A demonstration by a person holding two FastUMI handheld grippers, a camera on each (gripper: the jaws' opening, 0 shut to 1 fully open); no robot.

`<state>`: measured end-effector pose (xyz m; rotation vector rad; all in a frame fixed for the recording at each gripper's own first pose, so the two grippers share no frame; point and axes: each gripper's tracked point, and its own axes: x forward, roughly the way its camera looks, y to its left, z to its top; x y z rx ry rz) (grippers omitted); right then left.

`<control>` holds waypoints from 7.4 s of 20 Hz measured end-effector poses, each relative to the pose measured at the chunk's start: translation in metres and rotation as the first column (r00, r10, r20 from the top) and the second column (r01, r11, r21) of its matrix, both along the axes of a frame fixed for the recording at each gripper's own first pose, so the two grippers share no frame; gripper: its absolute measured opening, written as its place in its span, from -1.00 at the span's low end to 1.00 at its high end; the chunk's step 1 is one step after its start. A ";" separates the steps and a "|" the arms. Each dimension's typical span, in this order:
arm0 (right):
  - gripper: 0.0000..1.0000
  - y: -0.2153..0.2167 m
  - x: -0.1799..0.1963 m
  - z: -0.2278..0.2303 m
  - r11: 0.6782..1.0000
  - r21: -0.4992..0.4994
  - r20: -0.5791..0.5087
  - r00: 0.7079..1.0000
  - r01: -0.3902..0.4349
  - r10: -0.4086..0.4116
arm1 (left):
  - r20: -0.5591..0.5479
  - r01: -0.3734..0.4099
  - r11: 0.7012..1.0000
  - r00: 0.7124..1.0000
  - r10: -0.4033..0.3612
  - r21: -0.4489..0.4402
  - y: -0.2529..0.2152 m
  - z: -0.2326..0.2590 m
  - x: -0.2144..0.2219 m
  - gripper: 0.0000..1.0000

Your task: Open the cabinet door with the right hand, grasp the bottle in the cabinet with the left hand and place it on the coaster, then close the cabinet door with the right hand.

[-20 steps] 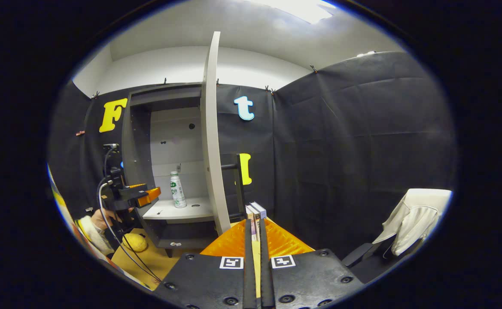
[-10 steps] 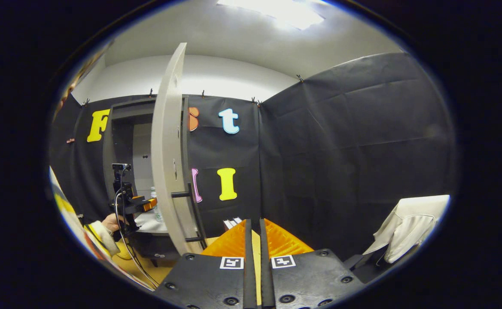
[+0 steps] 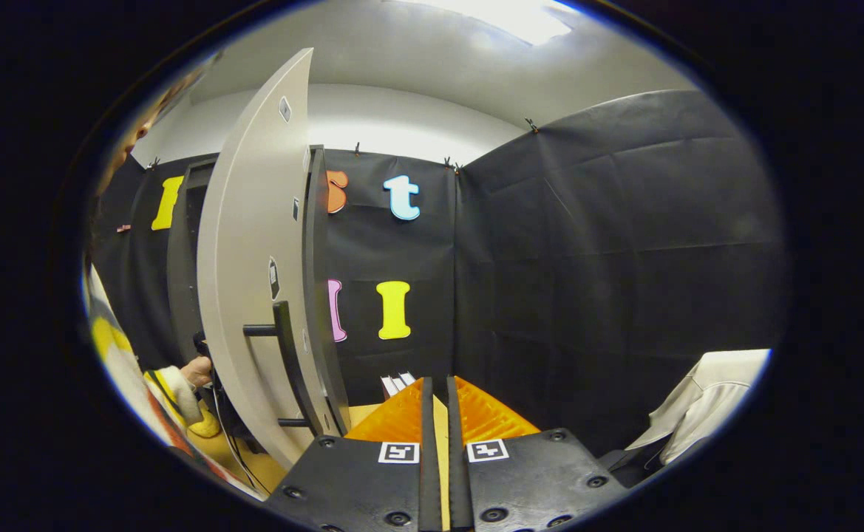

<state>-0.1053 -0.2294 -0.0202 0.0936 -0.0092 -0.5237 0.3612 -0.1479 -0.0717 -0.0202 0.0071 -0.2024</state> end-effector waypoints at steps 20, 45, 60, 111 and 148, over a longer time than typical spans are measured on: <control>-0.83 0.149 -0.030 0.040 0.978 -0.047 0.075 0.976 -0.203 0.206 | 0.075 0.227 0.971 0.972 -0.221 -0.082 0.055 0.051 -0.169 0.49; -0.27 0.318 0.076 -0.015 0.547 -0.114 -0.044 0.555 -0.829 0.831 | -0.180 -0.381 0.921 0.914 0.362 -0.080 0.158 -0.093 -0.460 0.46; 0.95 0.387 0.159 -0.208 0.507 -0.064 -0.176 0.510 -0.860 0.842 | -0.153 -0.415 0.910 0.900 0.409 -0.008 0.120 -0.259 -0.452 0.47; 0.87 0.242 -0.058 0.005 0.766 -0.057 -0.058 0.768 -0.640 0.637 | 0.091 0.032 0.996 0.996 -0.024 -0.084 0.039 0.046 -0.431 0.99; 0.89 0.206 0.065 0.000 0.842 -0.028 0.015 0.842 -0.539 0.539 | 0.041 0.001 0.999 0.999 0.001 -0.051 0.103 0.011 -0.372 0.99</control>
